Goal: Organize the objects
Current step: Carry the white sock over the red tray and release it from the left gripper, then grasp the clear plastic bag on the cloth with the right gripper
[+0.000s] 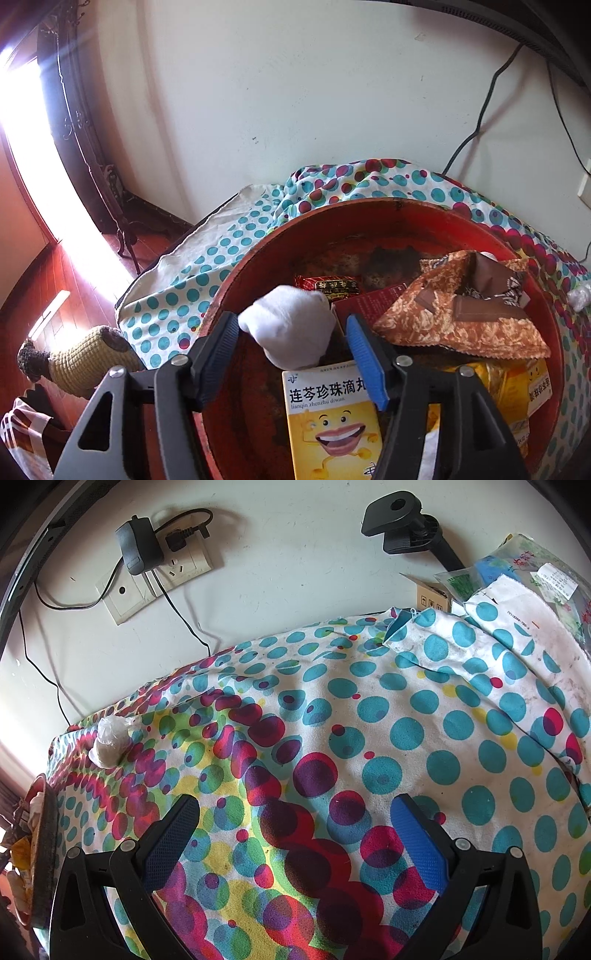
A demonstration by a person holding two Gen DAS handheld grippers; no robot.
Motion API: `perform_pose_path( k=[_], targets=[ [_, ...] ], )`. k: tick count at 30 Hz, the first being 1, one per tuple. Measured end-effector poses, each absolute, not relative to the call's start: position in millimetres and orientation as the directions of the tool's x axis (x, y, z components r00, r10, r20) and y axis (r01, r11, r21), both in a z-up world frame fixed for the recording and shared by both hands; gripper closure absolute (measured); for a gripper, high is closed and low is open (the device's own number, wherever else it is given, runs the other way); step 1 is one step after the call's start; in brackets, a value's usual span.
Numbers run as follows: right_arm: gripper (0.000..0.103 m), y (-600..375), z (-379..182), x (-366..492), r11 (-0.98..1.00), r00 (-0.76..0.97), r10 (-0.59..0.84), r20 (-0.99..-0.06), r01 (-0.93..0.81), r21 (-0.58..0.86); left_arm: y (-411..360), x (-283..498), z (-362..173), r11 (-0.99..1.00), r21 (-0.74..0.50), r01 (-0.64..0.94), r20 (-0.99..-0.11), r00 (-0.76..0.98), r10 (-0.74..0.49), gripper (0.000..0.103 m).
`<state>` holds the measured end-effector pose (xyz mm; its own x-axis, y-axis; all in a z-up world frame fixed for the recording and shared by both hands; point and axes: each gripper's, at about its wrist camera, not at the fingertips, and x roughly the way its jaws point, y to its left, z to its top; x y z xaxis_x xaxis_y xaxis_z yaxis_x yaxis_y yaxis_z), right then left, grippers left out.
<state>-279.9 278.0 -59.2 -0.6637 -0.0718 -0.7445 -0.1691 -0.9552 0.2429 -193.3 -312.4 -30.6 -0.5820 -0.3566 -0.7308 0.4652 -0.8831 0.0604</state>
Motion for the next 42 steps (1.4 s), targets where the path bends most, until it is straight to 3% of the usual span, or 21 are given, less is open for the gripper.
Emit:
perform_pose_path(
  k=[7,12,16,18,23,29,32,36,41,42],
  targets=[
    [0.0,252,-58,-283,-0.983,-0.614,0.036,-0.788,-0.164,0.083,-275,-171,-15,-0.916,0.049,0.399,-0.71,-0.631,-0.313,0.035],
    [0.0,199,-41,-280,-0.997,-0.646,0.012,-0.763,-0.064,0.038,-247,-150,-11,-0.935,0.046,0.352,-0.709,-0.648,-0.279,0.035],
    [0.0,145,-29,-295,-1.0,-0.656,-0.012,-0.755,0.029,-0.009,-231,-120,-10,-0.935,-0.048,0.35,-0.702,-0.678,-0.218,0.035],
    [0.0,123,-25,-304,-0.999,-0.661,-0.026,-0.75,0.049,-0.01,-221,-106,-11,-0.932,-0.092,0.35,-0.691,-0.697,-0.194,0.034],
    [0.0,88,-34,-338,-0.999,-0.628,-0.039,-0.777,0.039,0.018,-186,-103,-12,-0.964,-0.054,0.26,-0.675,-0.721,-0.157,0.033],
    [0.0,68,-47,-373,-1.0,-0.613,-0.019,-0.79,-0.001,0.025,-177,-106,-24,-0.972,-0.091,0.218,-0.698,-0.71,-0.094,0.033],
    [0.003,67,-59,-387,-0.999,-0.589,-0.029,-0.808,-0.02,0.05,-175,-108,-30,-0.974,-0.087,0.207,-0.706,-0.703,-0.087,0.033],
    [0.022,65,-65,-391,-0.999,-0.6,0.0,-0.8,-0.028,0.021,-177,-111,-35,-0.974,-0.097,0.206,-0.716,-0.694,-0.076,0.033],
    [0.027,66,-65,-391,-0.999,-0.61,-0.013,-0.792,-0.015,0.028,-177,-112,-38,-0.974,-0.1,0.205,-0.718,-0.692,-0.072,0.033],
    [0.035,66,-64,-390,-0.999,-0.615,-0.015,-0.788,-0.015,0.03,-176,-112,-39,-0.974,-0.103,0.204,-0.721,-0.69,-0.068,0.033]
  ],
)
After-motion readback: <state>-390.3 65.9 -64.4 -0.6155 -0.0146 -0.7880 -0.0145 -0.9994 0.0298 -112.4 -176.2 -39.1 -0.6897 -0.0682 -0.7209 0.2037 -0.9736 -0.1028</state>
